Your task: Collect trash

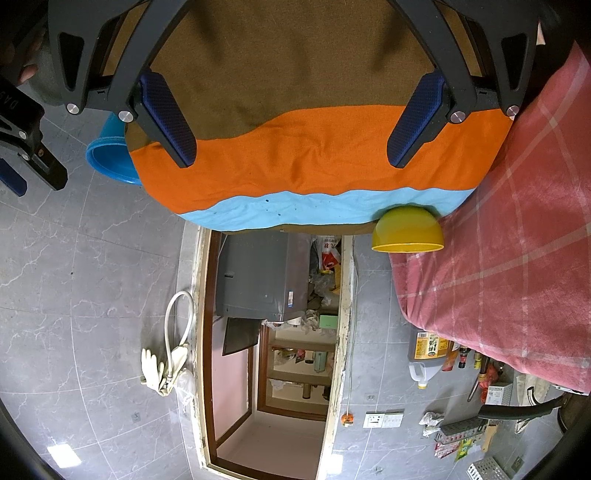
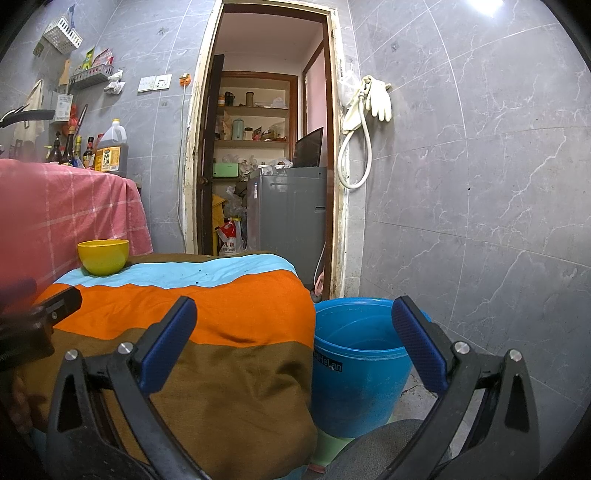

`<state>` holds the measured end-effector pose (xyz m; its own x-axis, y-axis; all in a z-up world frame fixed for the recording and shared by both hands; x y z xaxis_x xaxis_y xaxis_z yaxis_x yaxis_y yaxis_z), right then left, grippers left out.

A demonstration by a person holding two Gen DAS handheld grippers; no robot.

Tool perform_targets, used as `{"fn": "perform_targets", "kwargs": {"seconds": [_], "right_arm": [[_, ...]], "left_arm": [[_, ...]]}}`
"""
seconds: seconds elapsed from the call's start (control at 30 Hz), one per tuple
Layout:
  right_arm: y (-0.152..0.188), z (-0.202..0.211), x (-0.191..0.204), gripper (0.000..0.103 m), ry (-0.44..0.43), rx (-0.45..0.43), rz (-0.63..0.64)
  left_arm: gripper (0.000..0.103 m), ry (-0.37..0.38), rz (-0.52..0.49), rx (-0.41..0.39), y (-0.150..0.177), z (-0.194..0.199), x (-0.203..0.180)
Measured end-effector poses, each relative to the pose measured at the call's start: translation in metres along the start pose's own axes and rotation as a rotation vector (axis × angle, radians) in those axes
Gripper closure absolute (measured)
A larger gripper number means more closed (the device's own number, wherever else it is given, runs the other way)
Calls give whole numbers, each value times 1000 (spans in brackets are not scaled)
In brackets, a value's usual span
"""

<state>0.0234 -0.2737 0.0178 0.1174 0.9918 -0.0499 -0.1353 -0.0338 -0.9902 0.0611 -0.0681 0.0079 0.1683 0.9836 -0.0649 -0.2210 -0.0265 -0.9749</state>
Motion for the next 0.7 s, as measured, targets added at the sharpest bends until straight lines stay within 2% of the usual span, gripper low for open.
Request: {"fn": "perform_targets", "kwargs": {"seconds": [0.7], "right_arm": [[0, 1, 2, 0, 1, -1, -1]], "left_arm": [[2, 1, 1, 2, 0, 0, 0]]}}
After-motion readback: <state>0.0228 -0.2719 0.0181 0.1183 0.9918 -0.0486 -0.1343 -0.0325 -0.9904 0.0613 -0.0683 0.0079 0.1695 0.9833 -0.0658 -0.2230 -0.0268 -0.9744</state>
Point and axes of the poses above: each gripper's, at about its wrist camera, not at the fingertips, and z roughly against the way its jaws point, x to its left, y to its underside, the point moved 6 cm from there along -z, roughly the way its jaws point, and after that the axes turned 2 degrees about -x, right-handed, at the moved point
